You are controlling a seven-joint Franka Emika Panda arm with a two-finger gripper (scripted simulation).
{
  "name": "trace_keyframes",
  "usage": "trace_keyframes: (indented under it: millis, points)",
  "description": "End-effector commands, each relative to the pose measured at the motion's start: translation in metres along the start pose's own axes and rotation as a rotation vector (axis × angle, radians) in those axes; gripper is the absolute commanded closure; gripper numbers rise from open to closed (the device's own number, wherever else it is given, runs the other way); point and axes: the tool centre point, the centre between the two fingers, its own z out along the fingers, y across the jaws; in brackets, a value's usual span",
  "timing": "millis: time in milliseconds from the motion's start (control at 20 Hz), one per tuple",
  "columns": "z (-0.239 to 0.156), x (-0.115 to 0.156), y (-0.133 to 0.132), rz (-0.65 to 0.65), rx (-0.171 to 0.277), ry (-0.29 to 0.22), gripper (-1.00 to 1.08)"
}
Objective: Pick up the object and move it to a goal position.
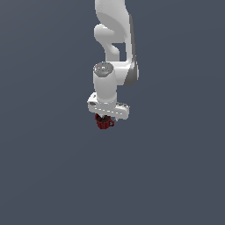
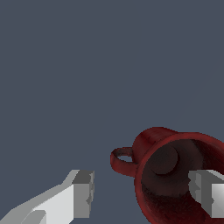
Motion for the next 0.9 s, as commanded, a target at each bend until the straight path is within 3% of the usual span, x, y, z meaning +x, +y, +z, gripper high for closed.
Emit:
trace_keyframes:
  millis: [0, 850]
  points:
    - [0.004, -0.006, 0.002, 0.030, 0.004, -0.002, -0.60]
    - [0.036, -0.012, 0.004, 0.051, 0.006, -0.004, -0.60]
